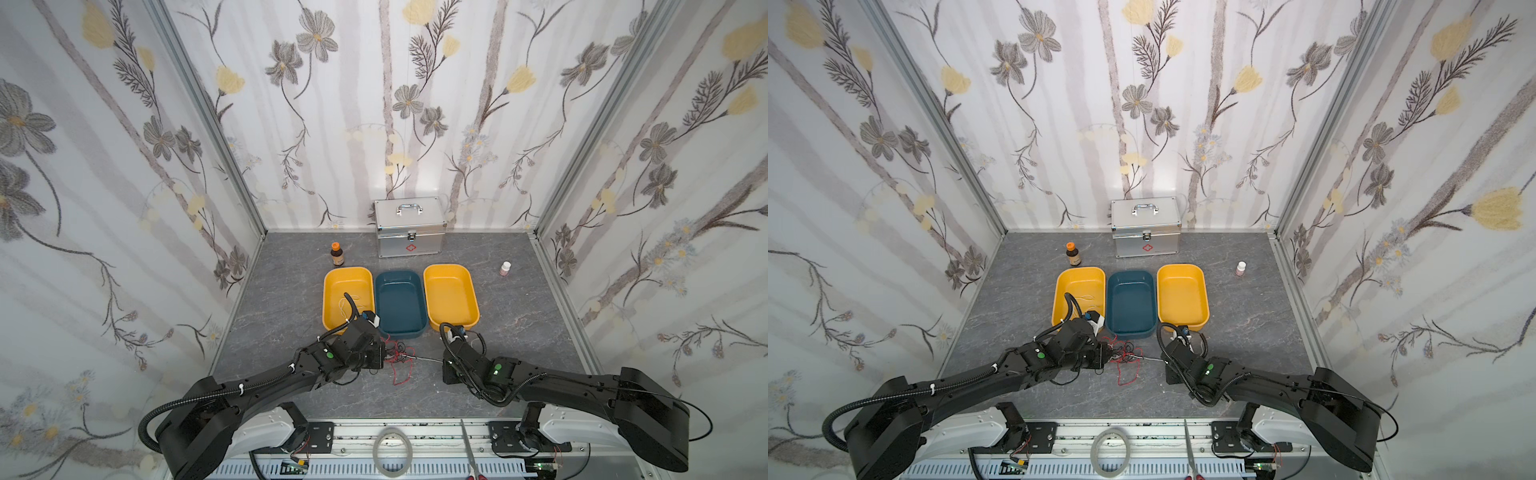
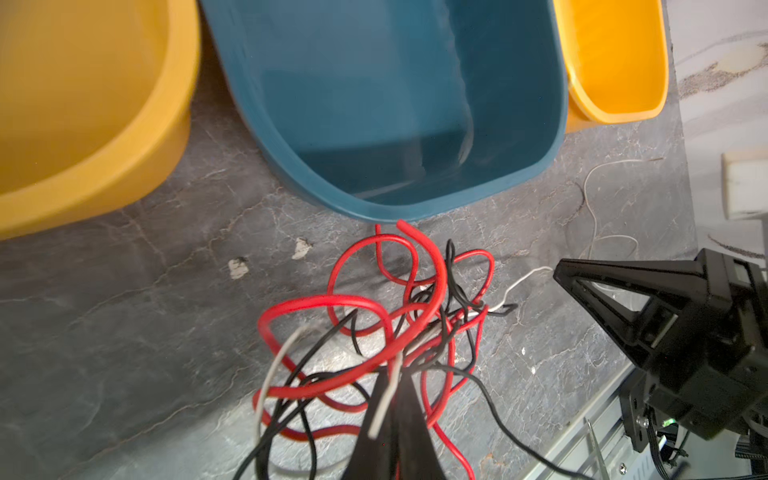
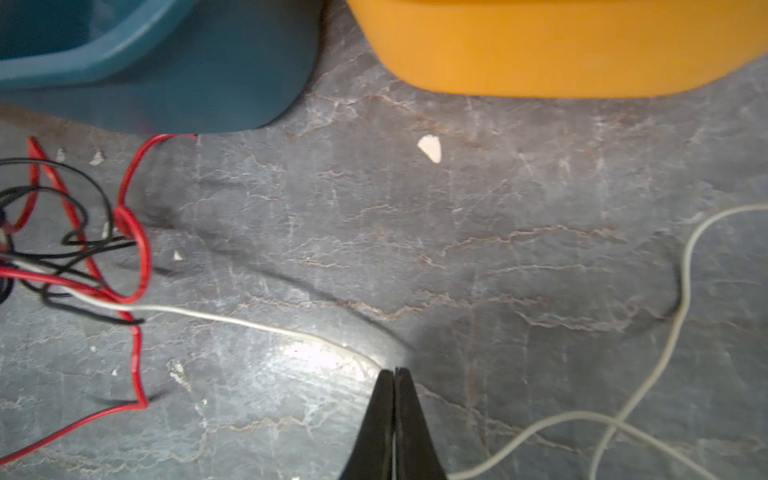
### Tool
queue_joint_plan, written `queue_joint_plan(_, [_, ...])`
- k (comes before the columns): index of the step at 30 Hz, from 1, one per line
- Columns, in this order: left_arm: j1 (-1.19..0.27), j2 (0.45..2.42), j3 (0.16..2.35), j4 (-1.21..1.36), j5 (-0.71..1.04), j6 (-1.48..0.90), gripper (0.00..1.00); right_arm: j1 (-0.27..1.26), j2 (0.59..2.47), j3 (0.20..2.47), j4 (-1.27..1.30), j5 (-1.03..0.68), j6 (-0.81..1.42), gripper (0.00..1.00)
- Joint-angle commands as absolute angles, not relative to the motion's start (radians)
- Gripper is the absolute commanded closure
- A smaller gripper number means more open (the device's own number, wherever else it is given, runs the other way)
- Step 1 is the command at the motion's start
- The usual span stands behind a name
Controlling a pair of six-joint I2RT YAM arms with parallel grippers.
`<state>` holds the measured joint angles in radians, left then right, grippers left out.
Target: Untangle the cables
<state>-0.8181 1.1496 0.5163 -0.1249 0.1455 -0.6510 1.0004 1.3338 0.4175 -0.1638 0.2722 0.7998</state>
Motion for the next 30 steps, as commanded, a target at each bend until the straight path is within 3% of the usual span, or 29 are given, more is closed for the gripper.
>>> queue_joint_plan(1, [-0.810, 1.137, 0.518, -0.155, 0.126, -0.643, 1.00, 0.976, 1.314, 0.408, -0.186, 0.311, 0.834, 0.94])
queue_joint_plan(18, [-0.764, 1.067, 0.519, -0.229, 0.155, -0.626, 1.00, 0.839, 1.184, 0.349, -0.240, 0.330, 0.859, 0.95])
queue_joint_plan(24, [-0.764, 1.092, 0.511, -0.195, 0.193, -0.629, 0.82, 0.848, 1.160, 0.336, -0.095, 0.170, 0.749, 0.93])
queue_joint_plan(30, [-0.763, 1.074, 0.511, -0.210, 0.190, -0.623, 0.67, 0.900, 1.230, 0.379, -0.095, 0.158, 0.689, 0.87])
